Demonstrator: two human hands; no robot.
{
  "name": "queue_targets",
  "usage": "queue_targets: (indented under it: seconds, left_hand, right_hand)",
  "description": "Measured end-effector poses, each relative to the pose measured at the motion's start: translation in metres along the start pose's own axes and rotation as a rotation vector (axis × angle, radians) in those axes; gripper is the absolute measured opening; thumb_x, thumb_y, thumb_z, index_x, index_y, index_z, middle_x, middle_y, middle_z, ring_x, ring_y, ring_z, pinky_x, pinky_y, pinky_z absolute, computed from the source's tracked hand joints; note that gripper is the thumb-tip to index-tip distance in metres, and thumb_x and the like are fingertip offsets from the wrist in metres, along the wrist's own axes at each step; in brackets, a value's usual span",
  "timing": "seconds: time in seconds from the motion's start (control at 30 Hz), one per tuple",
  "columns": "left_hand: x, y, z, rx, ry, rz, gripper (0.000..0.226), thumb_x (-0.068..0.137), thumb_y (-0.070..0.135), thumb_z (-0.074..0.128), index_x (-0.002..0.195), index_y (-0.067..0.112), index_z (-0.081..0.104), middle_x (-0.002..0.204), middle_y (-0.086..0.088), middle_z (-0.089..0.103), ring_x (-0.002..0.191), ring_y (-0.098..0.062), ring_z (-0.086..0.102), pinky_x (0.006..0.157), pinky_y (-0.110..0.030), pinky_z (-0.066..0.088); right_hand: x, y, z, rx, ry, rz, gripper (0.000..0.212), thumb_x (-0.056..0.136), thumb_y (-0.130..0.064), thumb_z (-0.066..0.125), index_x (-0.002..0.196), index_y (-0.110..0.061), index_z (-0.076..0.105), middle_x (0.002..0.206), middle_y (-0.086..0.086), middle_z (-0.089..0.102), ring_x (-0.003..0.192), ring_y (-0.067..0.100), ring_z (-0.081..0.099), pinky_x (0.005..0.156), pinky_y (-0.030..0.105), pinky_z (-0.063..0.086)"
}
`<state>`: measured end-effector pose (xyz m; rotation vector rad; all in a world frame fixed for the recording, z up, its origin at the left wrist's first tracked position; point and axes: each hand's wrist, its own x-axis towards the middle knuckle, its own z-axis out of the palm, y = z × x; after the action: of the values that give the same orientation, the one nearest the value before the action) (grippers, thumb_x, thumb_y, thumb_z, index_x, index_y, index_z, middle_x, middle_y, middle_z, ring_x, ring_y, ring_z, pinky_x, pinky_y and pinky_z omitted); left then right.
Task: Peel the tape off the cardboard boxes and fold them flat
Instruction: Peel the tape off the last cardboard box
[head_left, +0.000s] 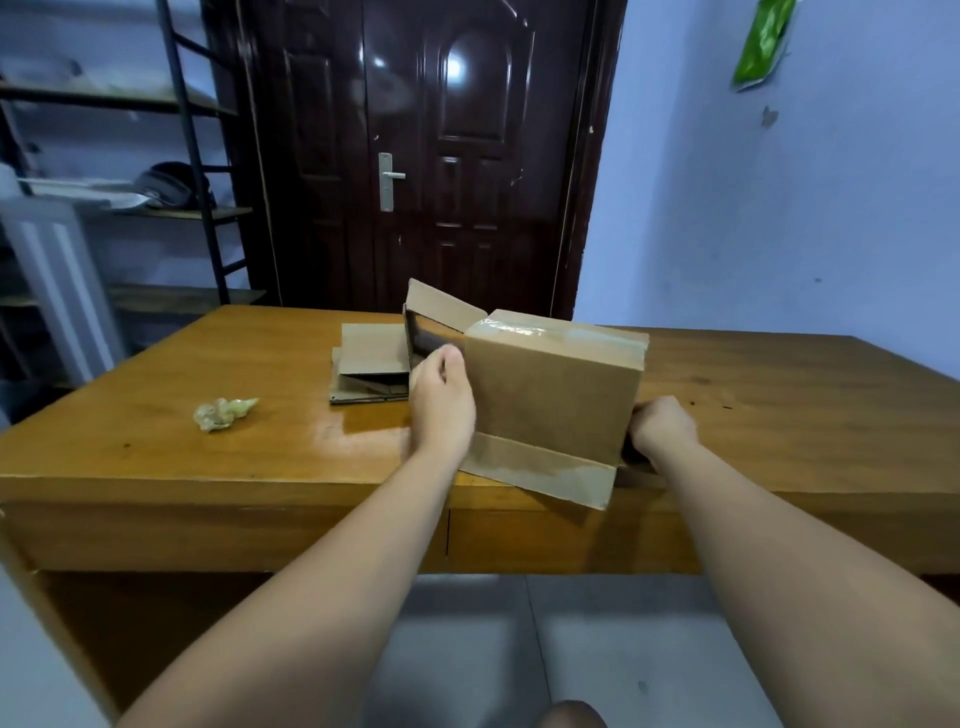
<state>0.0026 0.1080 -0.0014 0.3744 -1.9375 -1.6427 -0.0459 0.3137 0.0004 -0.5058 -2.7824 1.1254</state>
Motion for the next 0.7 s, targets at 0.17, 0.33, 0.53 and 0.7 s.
queue_targets:
  seconds: [0.17,0.33,0.53,0.7]
  left_hand:
    - [0.011,0.026,0.010,0.266,-0.137,0.312,0.041,0.100,0.037,0.042,0.136,0.020,0.052,0.148,0.003,0.042,0.136,-0.011,0.036,0.105,-0.022,0.025]
    - [0.010,0.013,0.010,0.360,-0.027,0.391,0.032,0.094,0.034,0.053,0.120,0.019,0.066,0.132,0.004,0.053,0.113,-0.009,0.052,0.086,-0.018,0.038]
    - [0.008,0.028,0.005,0.545,-0.080,0.408,0.034,0.091,0.045,0.054,0.118,0.025,0.063,0.112,0.006,0.047,0.092,-0.012,0.053,0.077,-0.030,0.050]
    - [-0.002,0.036,0.013,0.667,-0.171,0.340,0.043,0.090,0.049,0.049,0.126,0.028,0.059,0.114,0.003,0.043,0.100,-0.020,0.054,0.072,-0.029,0.041]
  right_hand:
    - [0.011,-0.006,0.003,0.018,-0.019,-0.036,0.023,0.094,-0.007,0.044,0.082,-0.005,0.063,0.083,0.013,0.061,0.064,0.025,0.055,0.051,0.030,0.042]
    - [0.020,-0.004,0.003,-0.021,-0.019,-0.068,0.029,0.095,-0.003,0.041,0.068,-0.011,0.049,0.084,0.012,0.055,0.070,0.025,0.052,0.066,0.035,0.044]
    - [0.028,-0.003,-0.005,0.259,-0.238,0.044,0.026,0.095,-0.015,0.044,0.072,-0.010,0.053,0.100,0.020,0.065,0.083,0.029,0.059,0.080,0.038,0.054]
    - [0.022,0.011,-0.018,0.591,-0.336,0.205,0.031,0.092,-0.035,0.046,0.071,-0.015,0.054,0.069,0.003,0.062,0.065,0.020,0.056,0.055,0.025,0.043]
